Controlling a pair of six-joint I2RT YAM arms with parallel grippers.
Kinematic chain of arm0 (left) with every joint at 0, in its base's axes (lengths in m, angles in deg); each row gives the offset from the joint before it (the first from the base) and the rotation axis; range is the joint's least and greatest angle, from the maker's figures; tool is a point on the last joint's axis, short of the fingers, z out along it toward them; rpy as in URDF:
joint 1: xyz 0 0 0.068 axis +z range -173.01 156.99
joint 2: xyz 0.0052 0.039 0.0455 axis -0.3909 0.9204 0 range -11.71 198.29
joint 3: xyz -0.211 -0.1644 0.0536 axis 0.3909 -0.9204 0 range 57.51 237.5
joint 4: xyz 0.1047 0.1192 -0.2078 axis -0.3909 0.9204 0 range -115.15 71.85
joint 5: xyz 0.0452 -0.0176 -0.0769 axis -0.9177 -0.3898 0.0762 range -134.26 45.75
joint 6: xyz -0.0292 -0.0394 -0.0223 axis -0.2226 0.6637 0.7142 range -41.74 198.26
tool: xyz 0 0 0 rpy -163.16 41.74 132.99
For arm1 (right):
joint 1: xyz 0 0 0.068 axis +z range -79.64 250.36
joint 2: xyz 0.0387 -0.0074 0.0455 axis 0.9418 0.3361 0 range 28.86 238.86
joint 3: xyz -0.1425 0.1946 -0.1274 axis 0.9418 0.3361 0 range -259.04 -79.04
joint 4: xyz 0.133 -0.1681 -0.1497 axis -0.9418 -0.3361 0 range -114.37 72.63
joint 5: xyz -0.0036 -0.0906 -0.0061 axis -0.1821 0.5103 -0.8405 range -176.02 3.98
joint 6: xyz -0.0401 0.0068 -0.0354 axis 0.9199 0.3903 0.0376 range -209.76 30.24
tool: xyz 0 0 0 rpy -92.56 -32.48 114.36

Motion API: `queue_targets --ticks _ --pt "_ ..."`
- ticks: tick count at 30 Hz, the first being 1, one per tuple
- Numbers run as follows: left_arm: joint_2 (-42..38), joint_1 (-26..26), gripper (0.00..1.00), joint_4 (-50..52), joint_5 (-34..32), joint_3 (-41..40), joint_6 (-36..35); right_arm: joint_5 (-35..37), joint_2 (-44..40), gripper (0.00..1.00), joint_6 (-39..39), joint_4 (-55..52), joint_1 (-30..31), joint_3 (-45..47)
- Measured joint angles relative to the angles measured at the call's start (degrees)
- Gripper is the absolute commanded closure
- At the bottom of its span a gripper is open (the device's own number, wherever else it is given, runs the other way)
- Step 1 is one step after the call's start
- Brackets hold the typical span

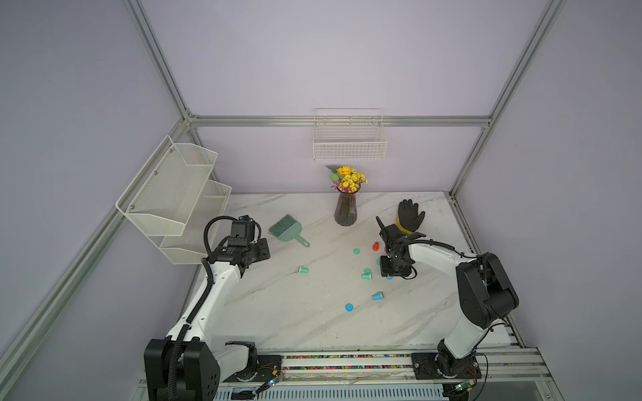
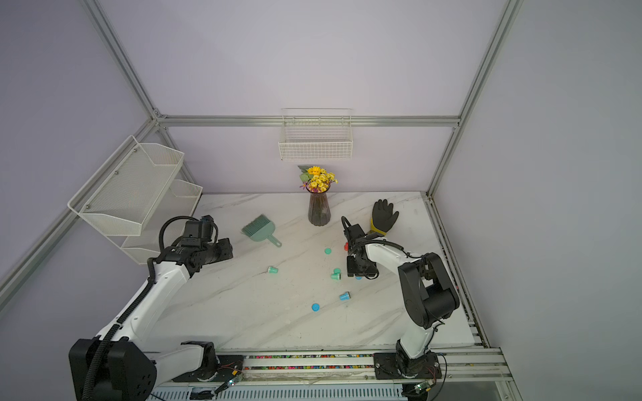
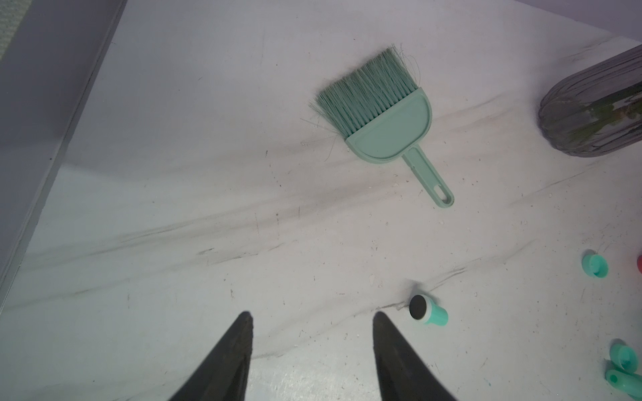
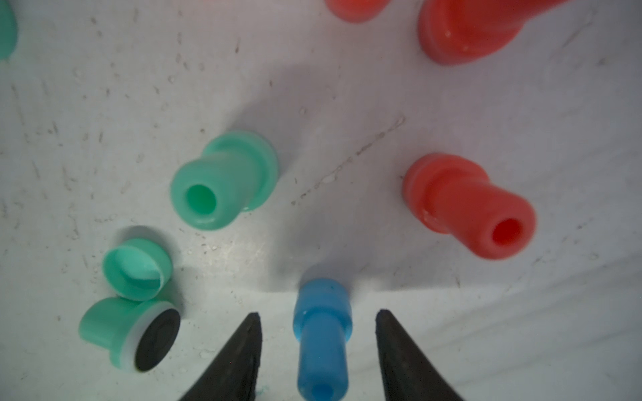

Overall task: Close the stamp cap
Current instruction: Place the stamp at the center of the board, then pick up the stamp from the center of the board.

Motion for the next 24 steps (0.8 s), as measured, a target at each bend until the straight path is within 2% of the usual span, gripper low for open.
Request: queue_targets --ticks 7,11,16,19,24 --pt "0.00 0.00 0.44 0.02 0.33 0.00 0.00 2.01 -6.40 0.39 -1.42 -4.37 1.90 -2.51" --pt "0.00 0.02 0.44 0.02 0.48 0.00 0.00 3.26 -11.54 0.40 -4.74 -6.67 9.46 -2.45" --pt "0.00 0.02 0.44 0.02 1.07 0.00 0.00 3.98 -11.63 0.41 -10.64 -7.89 18.95 -0.85" --pt "0.00 0.02 0.44 0.02 1.60 0.00 -0.02 5.11 -12.04 0.41 -17.31 -7.52 21.86 1.05" --pt "0.00 0.04 0.44 0.00 2.05 0.00 -0.02 9.77 -12.72 0.44 -35.76 -7.13 25.07 4.72"
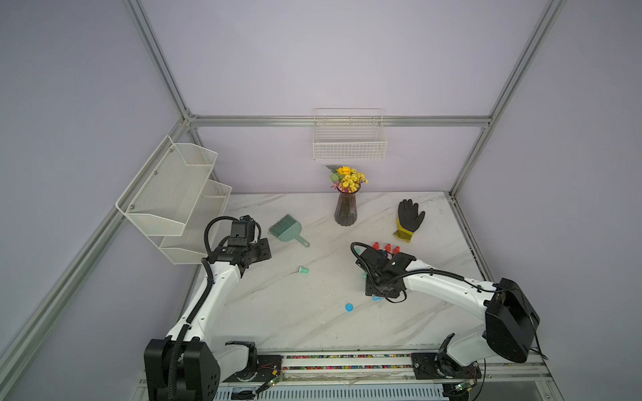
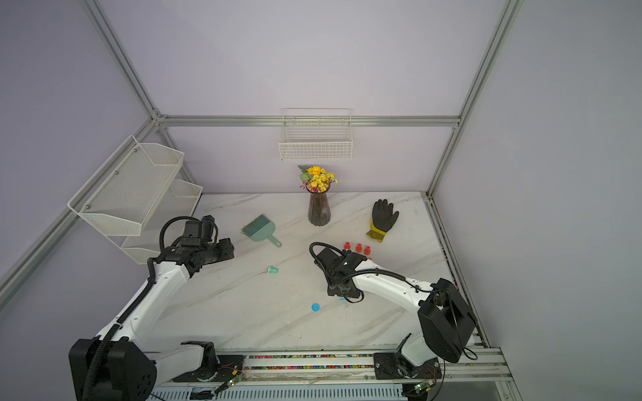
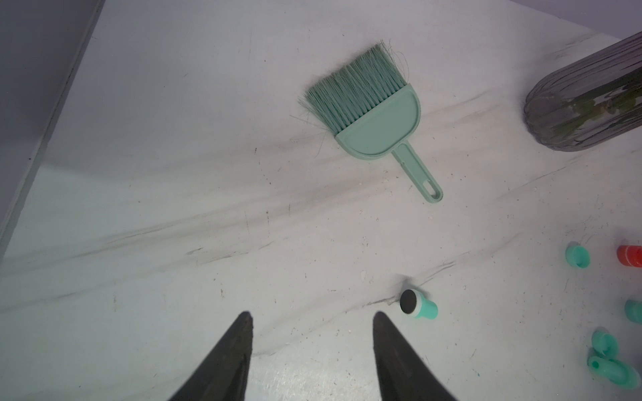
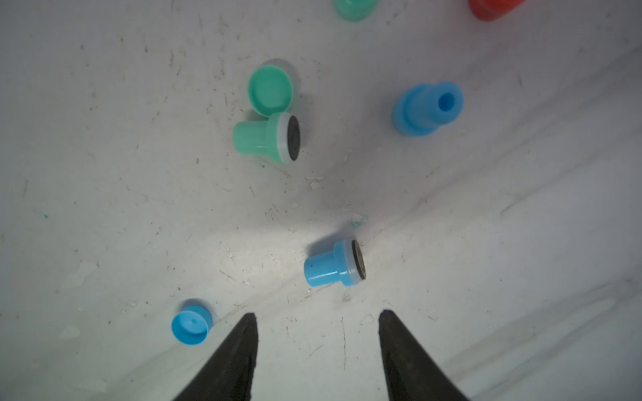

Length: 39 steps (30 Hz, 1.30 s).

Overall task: Close the stamp cap
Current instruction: Pick up the stamp from the center of the board.

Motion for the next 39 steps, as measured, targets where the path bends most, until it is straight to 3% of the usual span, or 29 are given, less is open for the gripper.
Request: queue_targets --ticks 6,15,26,34,39 --pt "0.00 0.00 0.44 0.00 0.31 0.00 0.00 1.97 1.27 0.44 -17.20 2.38 1.20 3.34" --pt "-0.02 0.00 0.44 0.00 0.68 0.00 0.00 1.38 5.86 0.50 -29.00 8.87 1.27 4.83" --pt "-0.28 0.00 0.44 0.02 0.63 0.00 0.00 2.29 8.24 0.66 -30.32 9.77 1.27 5.31" --pt "-0.66 0.00 0.44 0.02 0.44 0.00 0.00 3.39 8.24 0.82 -26.88 10.51 1.27 5.49" --pt "-0.66 0.00 0.44 0.00 0.79 0.00 -0.24 4.04 8.02 0.87 -22.86 10.80 1.27 5.64"
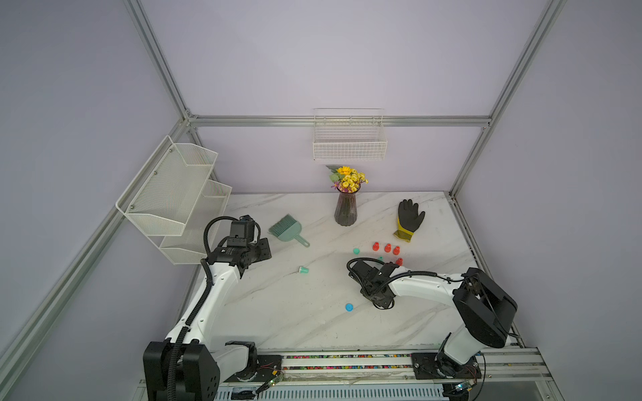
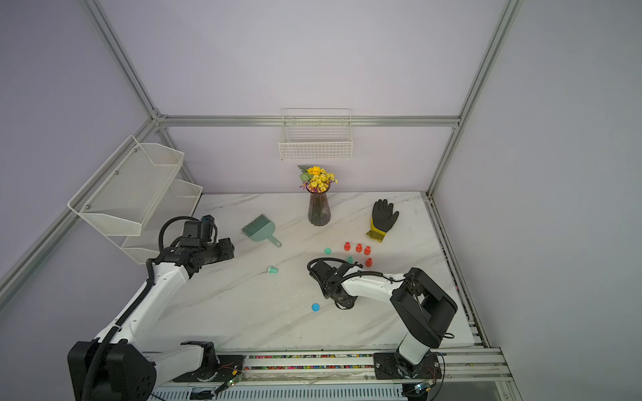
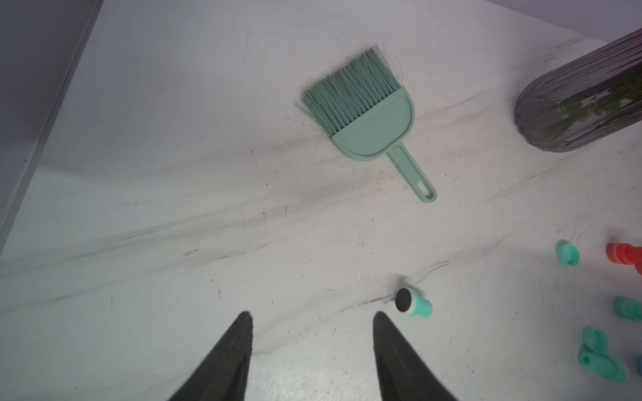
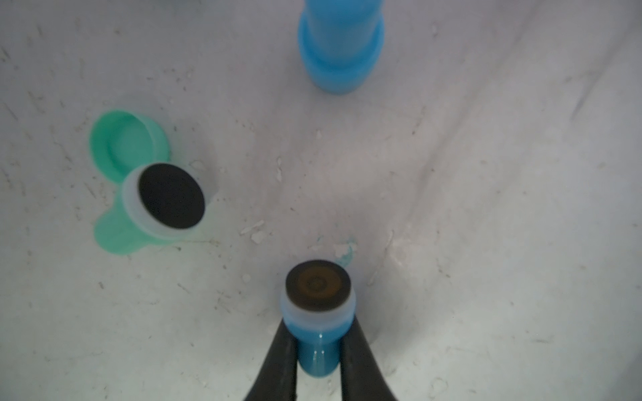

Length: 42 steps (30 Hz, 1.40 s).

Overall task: Close the stamp cap
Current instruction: Pick up the stamp from the center of the board.

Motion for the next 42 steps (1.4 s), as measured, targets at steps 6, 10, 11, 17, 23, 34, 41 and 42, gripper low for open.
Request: queue_targets --ticks 6,10,11,17,23,34,41,42 --pt "-0.57 -1.14 0.43 -1.07 6.32 0.00 0.37 0.48 -5.95 0.93 15.87 2.47 0.00 0.07" --pt "-0.42 -7.56 0.42 -0.04 9.49 2.40 2.62 -2.29 -12.94 0.94 31.43 8.22 0.00 1.01" --pt "-0.20 -9.84 0.42 0.28 10.19 3.72 3.43 -3.74 -14.99 0.95 36.26 10.56 0.00 1.53" --pt "2.71 -21.33 0.41 0.24 16.26 11.39 9.86 -11.30 -21.20 0.95 59.80 21.81 0.00 4.31" --pt "6.43 -28.85 0.41 0.70 20.94 12.98 15.06 -18.38 -26.29 0.95 77.70 31.26 0.00 9.79" --pt "7.87 -36.92 0.43 2.34 23.54 13.00 20.00 -29.31 -33.18 0.98 97.74 40.61 0.00 16.37" --pt "9.35 -39.01 0.51 2.93 24.59 12.83 21.07 -29.57 -32.98 0.98 100.26 42.58 0.00 16.37" --pt "9.38 -39.08 0.51 2.95 24.83 12.76 21.20 -29.53 -32.79 0.98 100.37 42.82 0.00 16.37"
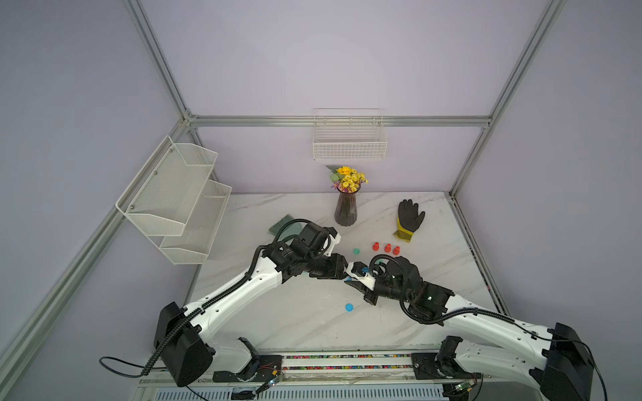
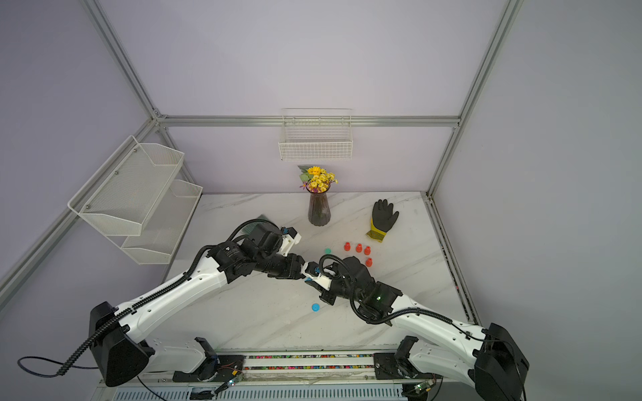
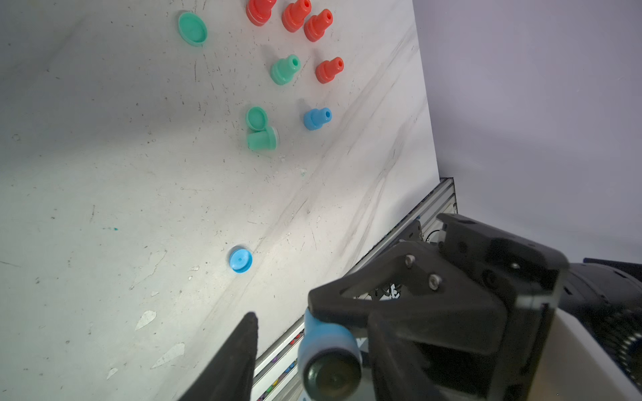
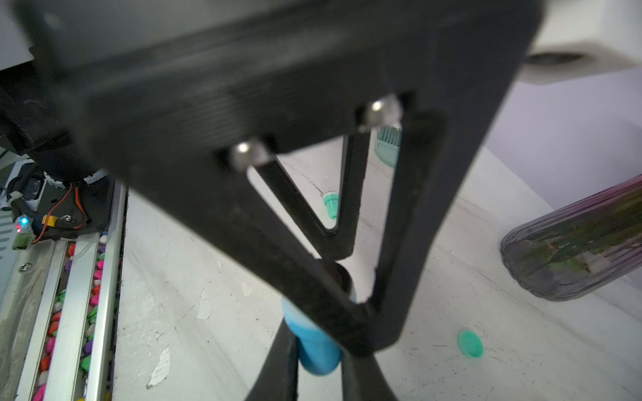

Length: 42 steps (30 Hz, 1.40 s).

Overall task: Close the stamp cap
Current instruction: Pick up the stamp from the center of the board.

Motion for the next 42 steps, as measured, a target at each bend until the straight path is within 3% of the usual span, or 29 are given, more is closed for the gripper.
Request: queue_targets --ticks 18,21,23,25,34,42 --pt "0.28 -0.44 0.76 -0.09 1.99 -0.59 0.13 3.08 1.05 0.97 1.31 0.17 0.00 -0.74" --pt "0.22 -0.44 0.79 -0.07 1.68 -0.59 0.09 3.13 1.03 0.86 1.60 -0.11 0.00 -0.90" --pt "0.09 -0.50 0.80 0.04 1.64 -0.44 0.07 3.13 0.66 0.66 1.64 -0.24 0.00 -0.92" --pt "-0.02 -0.61 0.81 0.44 1.62 0.24 -0.13 3.30 -0.44 0.57 0.85 -0.42 0.09 -0.92" --pt "-6.62 -0.44 0.81 -1.81 8.04 5.05 -1.01 2.14 -14.62 0.43 -2.29 6.69 0.09 -0.94" --pt "-12.74 -0.44 0.82 -10.56 19.37 11.02 2.14 -3.17 -17.44 0.44 -6.36 14.84 0.11 -5.55"
